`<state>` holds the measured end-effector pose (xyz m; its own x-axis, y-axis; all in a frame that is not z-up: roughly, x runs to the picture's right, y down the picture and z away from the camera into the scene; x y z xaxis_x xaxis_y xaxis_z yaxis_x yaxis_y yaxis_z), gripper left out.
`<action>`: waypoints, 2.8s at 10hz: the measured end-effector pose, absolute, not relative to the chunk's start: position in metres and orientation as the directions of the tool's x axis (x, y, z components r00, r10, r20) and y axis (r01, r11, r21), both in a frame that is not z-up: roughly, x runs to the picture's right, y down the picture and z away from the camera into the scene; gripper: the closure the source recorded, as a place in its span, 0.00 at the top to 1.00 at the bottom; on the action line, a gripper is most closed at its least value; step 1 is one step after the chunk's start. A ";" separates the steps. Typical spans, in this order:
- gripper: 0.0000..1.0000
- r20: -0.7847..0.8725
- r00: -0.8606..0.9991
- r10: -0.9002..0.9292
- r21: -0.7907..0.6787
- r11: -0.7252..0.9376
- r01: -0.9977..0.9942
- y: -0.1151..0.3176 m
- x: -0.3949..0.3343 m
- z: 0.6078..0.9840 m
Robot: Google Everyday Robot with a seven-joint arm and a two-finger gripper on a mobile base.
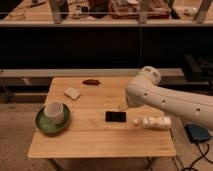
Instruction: Place the eraser on the white sponge
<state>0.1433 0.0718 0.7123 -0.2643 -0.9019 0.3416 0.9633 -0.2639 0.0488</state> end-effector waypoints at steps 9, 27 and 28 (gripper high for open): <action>0.80 0.342 -0.264 -0.902 0.049 -0.264 0.963 0.072 0.143 0.712; 0.45 0.401 -0.252 -0.881 0.081 -0.240 0.967 0.081 0.111 0.734; 0.45 0.415 -0.278 -0.866 0.093 -0.263 0.960 0.086 0.105 0.735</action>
<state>0.1046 0.0858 0.7350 -0.2781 -0.8662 0.4152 0.9601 -0.2635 0.0934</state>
